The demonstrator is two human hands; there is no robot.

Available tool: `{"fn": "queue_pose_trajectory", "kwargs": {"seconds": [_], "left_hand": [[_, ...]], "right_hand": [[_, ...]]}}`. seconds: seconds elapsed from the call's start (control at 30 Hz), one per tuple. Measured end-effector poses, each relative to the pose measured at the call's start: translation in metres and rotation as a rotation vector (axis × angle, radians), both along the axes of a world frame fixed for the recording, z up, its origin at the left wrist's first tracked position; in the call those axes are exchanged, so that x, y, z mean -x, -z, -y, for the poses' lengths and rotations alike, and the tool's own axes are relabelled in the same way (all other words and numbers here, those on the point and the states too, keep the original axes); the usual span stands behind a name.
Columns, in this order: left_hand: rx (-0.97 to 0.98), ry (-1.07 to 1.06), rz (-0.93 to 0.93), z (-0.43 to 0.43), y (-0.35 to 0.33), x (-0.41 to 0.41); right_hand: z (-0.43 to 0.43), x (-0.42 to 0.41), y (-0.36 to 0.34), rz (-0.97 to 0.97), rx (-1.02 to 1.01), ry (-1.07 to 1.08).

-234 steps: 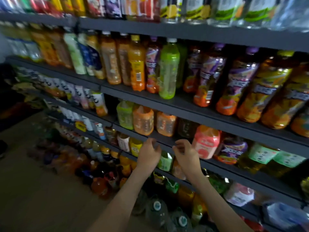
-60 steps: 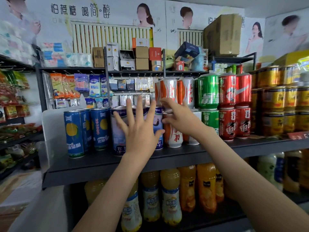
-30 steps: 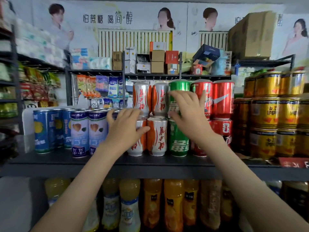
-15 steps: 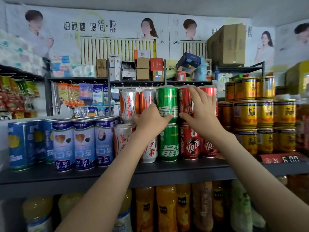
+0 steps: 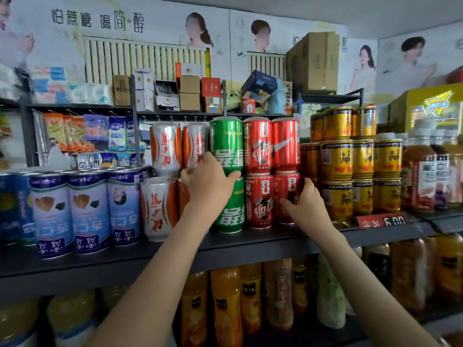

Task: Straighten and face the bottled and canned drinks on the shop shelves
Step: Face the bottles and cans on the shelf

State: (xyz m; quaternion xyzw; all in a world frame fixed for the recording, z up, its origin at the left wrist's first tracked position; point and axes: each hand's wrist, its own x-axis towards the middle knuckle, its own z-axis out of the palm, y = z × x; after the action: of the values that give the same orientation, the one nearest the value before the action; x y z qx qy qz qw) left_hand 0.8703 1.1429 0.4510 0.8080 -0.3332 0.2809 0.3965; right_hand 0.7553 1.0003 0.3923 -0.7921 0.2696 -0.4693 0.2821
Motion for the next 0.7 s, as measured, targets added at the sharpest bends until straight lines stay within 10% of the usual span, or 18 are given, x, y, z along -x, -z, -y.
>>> {"fn": "queue_pose_trajectory", "kwargs": {"seconds": [0.23, 0.7], "left_hand": [[0.079, 0.0, 0.226, -0.017, 0.038, 0.003], [0.161, -0.183, 0.159, -0.21, 0.049, -0.065]], "right_hand": [[-0.035, -0.006, 0.01, 0.197, 0.288, 0.158], [-0.234, -0.119, 0.024, 0.206, 0.392, -0.472]]}}
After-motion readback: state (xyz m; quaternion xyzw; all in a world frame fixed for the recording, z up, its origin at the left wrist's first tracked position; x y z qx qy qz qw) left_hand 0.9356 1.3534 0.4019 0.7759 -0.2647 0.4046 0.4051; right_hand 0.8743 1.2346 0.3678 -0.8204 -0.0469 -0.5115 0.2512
